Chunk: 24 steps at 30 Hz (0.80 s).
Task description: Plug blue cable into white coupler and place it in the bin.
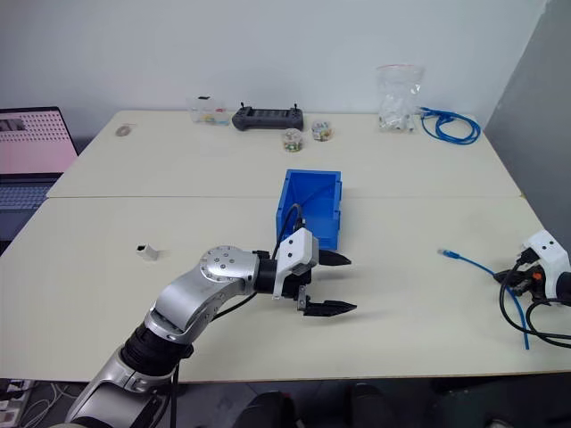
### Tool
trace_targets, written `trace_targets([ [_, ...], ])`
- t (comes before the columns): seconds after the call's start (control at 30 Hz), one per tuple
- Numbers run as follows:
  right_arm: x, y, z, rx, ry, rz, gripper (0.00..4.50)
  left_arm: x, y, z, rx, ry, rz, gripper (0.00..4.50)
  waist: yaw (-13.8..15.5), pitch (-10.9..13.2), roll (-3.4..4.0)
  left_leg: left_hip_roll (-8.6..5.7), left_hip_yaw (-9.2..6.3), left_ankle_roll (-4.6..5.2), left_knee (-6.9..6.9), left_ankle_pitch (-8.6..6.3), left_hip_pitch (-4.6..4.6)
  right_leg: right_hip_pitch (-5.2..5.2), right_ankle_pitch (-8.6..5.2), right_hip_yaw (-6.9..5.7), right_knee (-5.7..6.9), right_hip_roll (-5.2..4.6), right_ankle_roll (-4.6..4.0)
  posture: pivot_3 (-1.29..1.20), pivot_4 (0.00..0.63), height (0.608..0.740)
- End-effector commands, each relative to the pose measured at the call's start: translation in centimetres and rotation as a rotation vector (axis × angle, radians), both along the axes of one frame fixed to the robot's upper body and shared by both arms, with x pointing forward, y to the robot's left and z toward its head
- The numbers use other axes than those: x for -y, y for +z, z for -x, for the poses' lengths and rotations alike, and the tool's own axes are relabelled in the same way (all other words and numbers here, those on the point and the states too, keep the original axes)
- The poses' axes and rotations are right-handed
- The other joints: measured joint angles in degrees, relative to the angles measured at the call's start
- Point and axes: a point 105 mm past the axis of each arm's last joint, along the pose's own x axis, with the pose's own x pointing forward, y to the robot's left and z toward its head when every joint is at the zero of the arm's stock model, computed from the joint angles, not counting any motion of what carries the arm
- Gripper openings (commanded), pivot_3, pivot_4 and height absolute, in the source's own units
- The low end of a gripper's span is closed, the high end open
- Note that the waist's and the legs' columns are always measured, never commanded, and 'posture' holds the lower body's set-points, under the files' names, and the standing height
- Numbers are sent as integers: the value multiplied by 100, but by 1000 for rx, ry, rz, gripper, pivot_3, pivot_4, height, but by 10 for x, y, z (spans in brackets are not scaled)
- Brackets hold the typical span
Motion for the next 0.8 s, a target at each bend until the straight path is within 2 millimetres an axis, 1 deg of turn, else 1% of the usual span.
trace_targets([
  [0.03, -22, 21, 0, 37, 147, 4, 13, -19, 3, 2, 12, 40, 29, 4500, -21, 1, 1, 1, -1, 0, -1, 0, 1, 0, 0, 0, 1, 0, 0, 0, 150, 740],
  [0.13, -49, 42, 4, 71, 295, 23, 13, -40, 0, 4, -8, 115, 30, 4500, -30, 11, 17, 3, -2, 0, -1, 0, 2, -4, -1, 3, 7, 0, 0, 0, 150, 740],
  [0.2, -75, 53, 10, 82, 403, 23, 13, -57, -5, 6, -16, 173, 15, 4500, -25, 15, 28, 2, 0, 0, -1, 0, 3, -4, -1, 6, 9, 0, 1, 0, 150, 740],
  [0.27, -107, 59, 17, 83, 512, 4, 13, -77, -12, 12, -33, 229, -18, 4500, -19, 17, 26, 2, -5, 0, 0, -1, 3, -3, -2, 2, 8, -1, 3, 0, 150, 740],
  [0.33, -140, 57, 21, 82, 617, -15, 13, -98, -20, 20, -54, 291, -57, 4500, -8, 18, 23, 5, -9, 0, -1, -1, 3, -2, -3, -1, 5, -1, 3, 0, 150, 740],
  [0.43, -190, 46, 21, 74, 730, -64, 13, -131, -34, 30, -55, 373, -156, 4500, -36, 29, 3, 6, -14, -1, -5, -2, 3, -3, -4, -4, 1, -2, 3, 0, 150, 740],
  [0.53, -231, 34, 17, 48, 805, -113, 13, -162, -45, 42, -56, 429, -254, 4500, -3, 38, 4, 11, -18, -1, -6, -2, 2, -7, -7, -8, -1, 0, -4, 0, 150, 740],
  [0.57, -240, 30, 15, 39, 819, -123, 13, -169, -47, 44, -57, 442, -272, 4500, 1, 43, 4, 5, -22, -2, -6, -2, -2, -9, -7, -10, 0, -5, -4, 0, 150, 740],
  [0.6, -255, 25, 12, 27, 847, -136, 13, -178, -49, 48, -57, 457, -299, 4500, 14, 44, 4, 5, -19, -2, -5, -2, -3, -9, -7, -8, -3, -6, -4, 0, 150, 740],
  [0.63, -270, 22, 10, 16, 868, -149, 13, -186, -50, 52, -58, 470, -316, 4500, 23, 44, 4, 4, -19, -1, -4, -2, -5, -10, -7, -9, -6, -6, -5, 0, 150, 740],
  [0.7, -291, 16, 6, -1, 898, -160, 13, -193, -49, 56, -56, 483, -327, 4500, 43, 44, 2, 1, -23, -1, -5, -2, -12, -14, -6, -14, -12, -12, -7, 0, 150, 740],
  [0.8, -317, 8, 0, -35, 915, -184, 13, -198, -46, 58, -40, 497, -319, 4500, 74, 44, 2, 2, -27, -1, -5, -2, -26, -25, 9, -19, -18, -12, -32, 0, 150, 740],
])
